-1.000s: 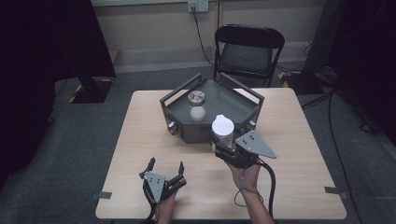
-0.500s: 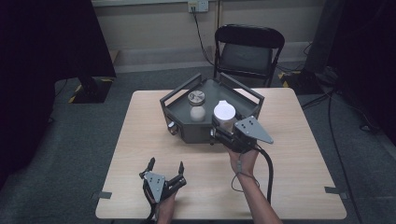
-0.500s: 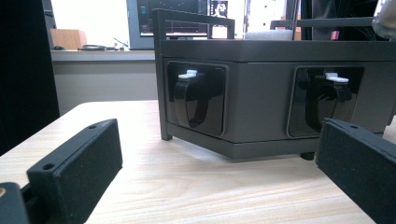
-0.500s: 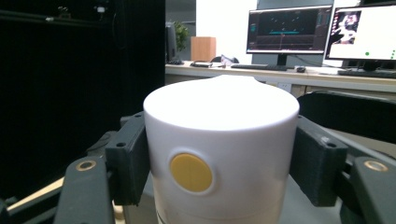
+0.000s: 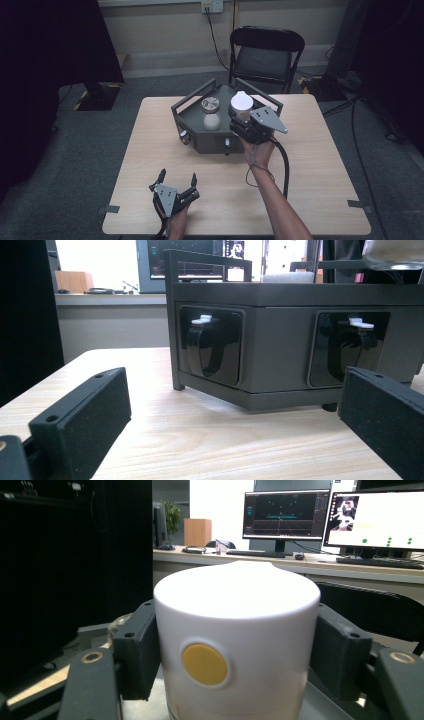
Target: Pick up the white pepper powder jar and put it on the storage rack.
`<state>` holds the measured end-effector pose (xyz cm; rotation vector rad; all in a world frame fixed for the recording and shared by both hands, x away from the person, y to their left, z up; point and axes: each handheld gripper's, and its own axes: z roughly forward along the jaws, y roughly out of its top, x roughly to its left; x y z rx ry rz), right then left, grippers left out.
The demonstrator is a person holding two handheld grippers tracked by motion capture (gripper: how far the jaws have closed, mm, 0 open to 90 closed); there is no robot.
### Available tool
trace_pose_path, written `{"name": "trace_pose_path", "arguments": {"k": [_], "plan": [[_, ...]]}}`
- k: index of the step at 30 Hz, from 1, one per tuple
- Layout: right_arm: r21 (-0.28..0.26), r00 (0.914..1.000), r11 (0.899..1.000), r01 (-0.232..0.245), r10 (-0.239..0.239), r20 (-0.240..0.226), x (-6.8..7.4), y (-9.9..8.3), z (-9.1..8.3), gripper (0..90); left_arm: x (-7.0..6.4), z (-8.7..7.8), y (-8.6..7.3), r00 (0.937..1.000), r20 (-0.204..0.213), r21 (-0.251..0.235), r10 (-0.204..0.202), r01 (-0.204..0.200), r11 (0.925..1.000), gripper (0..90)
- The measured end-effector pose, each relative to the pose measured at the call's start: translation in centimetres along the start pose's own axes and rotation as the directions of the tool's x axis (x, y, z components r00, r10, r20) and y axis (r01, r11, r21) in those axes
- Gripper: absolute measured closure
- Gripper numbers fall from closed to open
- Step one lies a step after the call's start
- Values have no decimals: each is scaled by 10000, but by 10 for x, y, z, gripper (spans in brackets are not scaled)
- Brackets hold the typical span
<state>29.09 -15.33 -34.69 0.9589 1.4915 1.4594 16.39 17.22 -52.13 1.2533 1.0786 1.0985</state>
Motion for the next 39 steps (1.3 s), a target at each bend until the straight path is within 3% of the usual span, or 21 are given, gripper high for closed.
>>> {"name": "trace_pose_path", "arguments": {"k": [20, 28, 31, 39], "plan": [[477, 9992, 9988, -124, 105, 397, 0, -6, 43, 302, 0, 0, 0, 10000, 12, 3, 2, -2, 10000, 0], [672, 9980, 9971, -370, 335, 531, -3, -10, 46, 302, 0, 0, 0, 10000, 14, 3, 1, -1, 10000, 0], [698, 9983, 9974, -174, 135, 562, 0, -12, 46, 302, 0, 0, 0, 10000, 14, 5, 1, -1, 10000, 0], [721, 9978, 9972, -177, 130, 652, 3, -13, 43, 302, 0, 0, 0, 10000, 13, 3, 2, -2, 10000, 0]]}}
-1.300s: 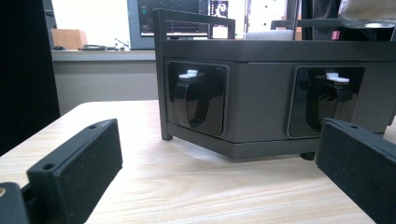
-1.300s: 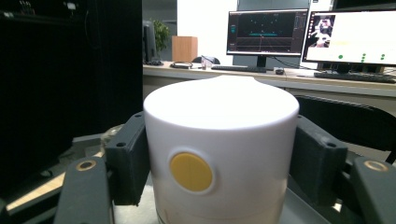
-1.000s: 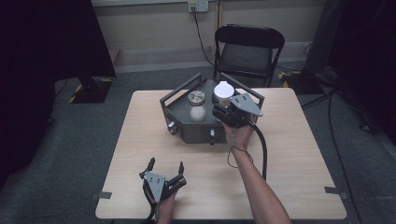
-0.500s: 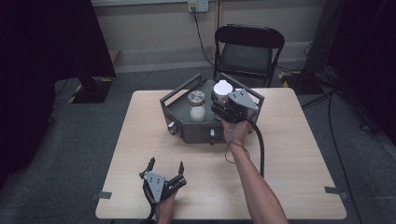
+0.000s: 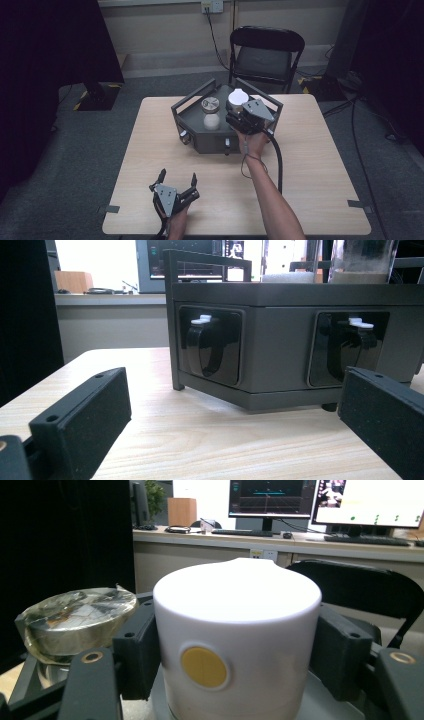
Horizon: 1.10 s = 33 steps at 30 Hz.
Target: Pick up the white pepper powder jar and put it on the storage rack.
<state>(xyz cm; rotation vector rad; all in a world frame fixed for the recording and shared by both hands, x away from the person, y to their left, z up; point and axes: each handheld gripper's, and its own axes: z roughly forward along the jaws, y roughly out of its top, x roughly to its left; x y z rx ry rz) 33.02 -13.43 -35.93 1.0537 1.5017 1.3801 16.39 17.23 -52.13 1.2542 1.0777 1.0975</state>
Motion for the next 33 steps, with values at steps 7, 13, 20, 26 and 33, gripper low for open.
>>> {"name": "trace_pose_path", "arguments": {"k": [7, 13, 20, 26, 33], "plan": [[114, 10000, 9999, -49, 49, 2, 0, 3, -1, 302, 0, 0, 0, 10000, 0, 1, 0, 0, 10000, 0], [91, 10000, 9999, -81, 81, 31, 0, 2, -1, 300, 0, 0, 0, 10000, -1, 3, 0, 0, 10000, 0], [70, 10000, 10000, -60, 60, 26, 0, 2, -1, 297, 0, 0, 0, 10000, -2, 1, 1, -1, 10000, 0], [-704, 9989, 9972, 260, -231, 415, 6, -11, -3, 47, 0, 0, 0, 10000, -3, 2, -1, 1, 10000, 0], [-935, 10000, 9956, 3, 6, 99, -1, -15, -4, 0, 0, 0, 0, 10000, 0, 0, 2, -2, 10000, 0]]}}
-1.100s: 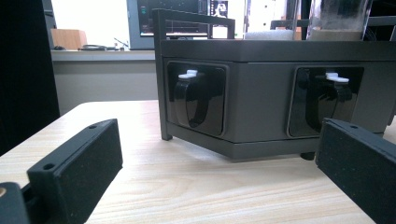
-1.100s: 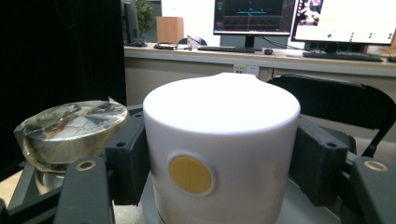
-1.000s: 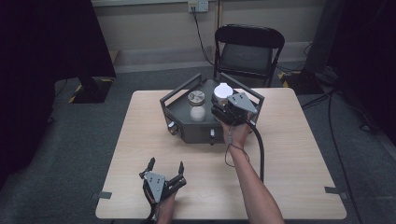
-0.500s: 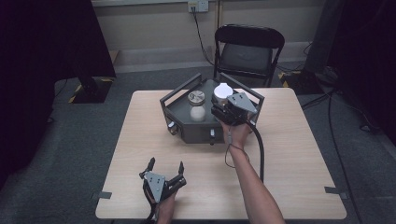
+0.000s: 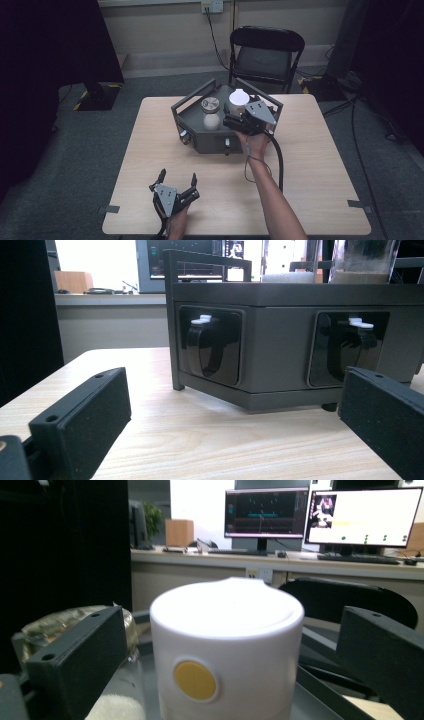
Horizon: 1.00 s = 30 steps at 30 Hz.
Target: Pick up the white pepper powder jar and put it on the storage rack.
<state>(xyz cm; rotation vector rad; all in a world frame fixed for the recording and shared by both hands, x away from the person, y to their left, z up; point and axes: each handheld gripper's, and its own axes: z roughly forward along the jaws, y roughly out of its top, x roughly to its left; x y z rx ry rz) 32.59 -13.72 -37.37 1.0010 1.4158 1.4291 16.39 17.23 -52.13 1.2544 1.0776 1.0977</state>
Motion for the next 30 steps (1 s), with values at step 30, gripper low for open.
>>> {"name": "trace_pose_path", "arguments": {"k": [30], "plan": [[420, 9975, 9967, -693, 699, -126, -2, -4, -39, 0, 0, 0, 0, 10000, -2, -1, -1, 1, 10000, 0]]}}
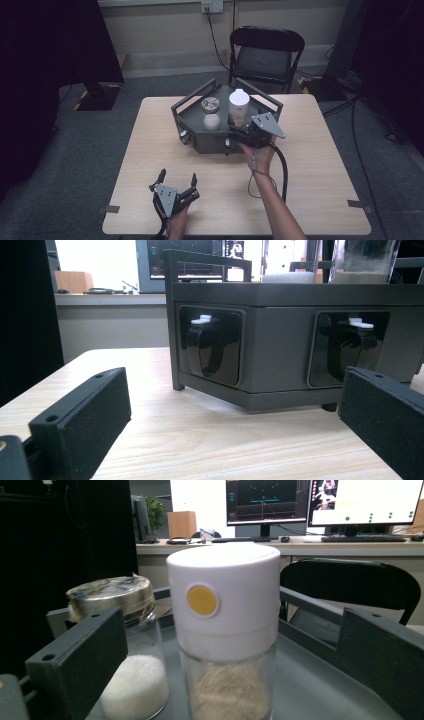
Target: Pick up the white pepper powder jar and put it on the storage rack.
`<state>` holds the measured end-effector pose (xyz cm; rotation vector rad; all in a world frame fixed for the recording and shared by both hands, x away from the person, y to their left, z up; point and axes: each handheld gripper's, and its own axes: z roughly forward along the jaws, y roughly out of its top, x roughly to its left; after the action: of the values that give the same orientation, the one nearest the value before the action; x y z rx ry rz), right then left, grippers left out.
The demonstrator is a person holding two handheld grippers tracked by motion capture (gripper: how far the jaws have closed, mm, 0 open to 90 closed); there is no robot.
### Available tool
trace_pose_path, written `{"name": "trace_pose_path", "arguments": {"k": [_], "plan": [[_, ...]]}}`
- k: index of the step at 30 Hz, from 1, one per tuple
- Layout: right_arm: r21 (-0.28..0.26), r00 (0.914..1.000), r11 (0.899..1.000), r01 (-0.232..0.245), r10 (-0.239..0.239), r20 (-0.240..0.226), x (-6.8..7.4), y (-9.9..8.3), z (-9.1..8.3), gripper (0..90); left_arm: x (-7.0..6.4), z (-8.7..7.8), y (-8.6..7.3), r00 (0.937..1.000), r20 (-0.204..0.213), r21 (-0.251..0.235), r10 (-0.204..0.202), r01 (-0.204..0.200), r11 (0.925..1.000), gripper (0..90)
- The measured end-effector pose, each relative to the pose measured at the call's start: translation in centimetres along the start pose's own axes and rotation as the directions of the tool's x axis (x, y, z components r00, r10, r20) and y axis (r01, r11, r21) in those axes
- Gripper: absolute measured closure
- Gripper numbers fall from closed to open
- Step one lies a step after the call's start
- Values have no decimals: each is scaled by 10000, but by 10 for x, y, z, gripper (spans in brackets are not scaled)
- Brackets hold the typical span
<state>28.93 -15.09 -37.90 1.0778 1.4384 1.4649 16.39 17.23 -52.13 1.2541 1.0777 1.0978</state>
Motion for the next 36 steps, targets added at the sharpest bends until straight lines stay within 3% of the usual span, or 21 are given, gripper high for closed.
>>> {"name": "trace_pose_path", "arguments": {"k": [18, 36], "plan": [[-100, 9991, 9999, 59, -63, -413, -1, -11, -30, 0, 0, 0, 0, 10000, -2, -2, -1, 1, 10000, 0], [-245, 9994, 9994, 247, -253, -227, -7, -19, -58, 0, 0, 0, 0, 10000, 1, 10, 10, -10, 10000, 0]]}}
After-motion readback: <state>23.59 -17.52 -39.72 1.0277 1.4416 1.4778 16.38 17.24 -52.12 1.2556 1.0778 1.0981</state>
